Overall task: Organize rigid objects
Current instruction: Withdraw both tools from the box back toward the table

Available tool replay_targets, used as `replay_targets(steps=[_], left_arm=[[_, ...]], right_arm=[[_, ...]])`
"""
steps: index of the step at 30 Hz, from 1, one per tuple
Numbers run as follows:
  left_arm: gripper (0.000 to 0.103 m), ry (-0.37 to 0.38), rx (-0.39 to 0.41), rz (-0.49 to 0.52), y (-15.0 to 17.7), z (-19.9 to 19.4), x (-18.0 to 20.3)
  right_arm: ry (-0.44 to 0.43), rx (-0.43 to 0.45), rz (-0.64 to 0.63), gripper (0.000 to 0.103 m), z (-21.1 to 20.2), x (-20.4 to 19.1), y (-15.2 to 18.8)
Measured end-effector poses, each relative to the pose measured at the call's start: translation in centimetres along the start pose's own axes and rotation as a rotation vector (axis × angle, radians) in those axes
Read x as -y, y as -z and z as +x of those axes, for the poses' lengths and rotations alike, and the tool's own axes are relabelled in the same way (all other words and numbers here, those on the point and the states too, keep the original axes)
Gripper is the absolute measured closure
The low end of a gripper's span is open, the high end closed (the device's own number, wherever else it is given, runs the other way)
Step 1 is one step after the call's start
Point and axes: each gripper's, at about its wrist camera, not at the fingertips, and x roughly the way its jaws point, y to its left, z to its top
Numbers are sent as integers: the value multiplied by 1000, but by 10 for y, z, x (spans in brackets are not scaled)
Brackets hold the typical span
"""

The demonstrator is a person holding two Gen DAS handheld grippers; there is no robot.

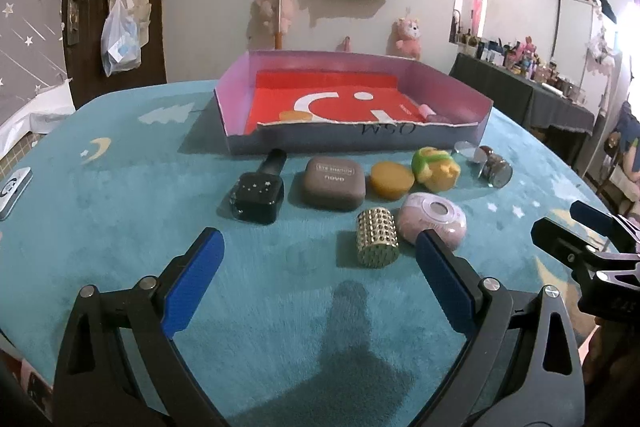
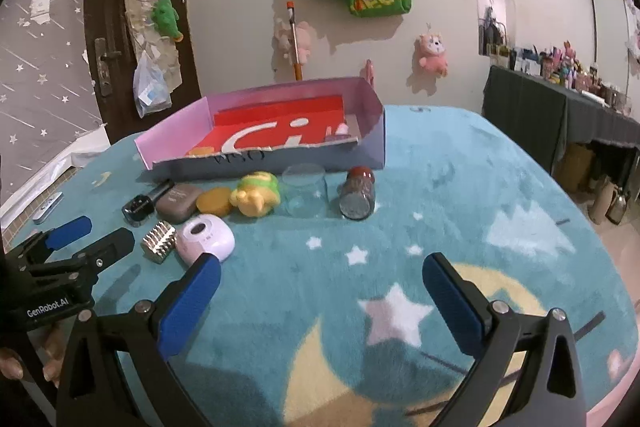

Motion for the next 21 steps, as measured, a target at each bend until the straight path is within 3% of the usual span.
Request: replay_targets(steps=[21], left_arm=[[5, 14, -22, 0, -5, 3, 1]], right_arm=[[4, -24, 6, 0, 6, 5, 7]])
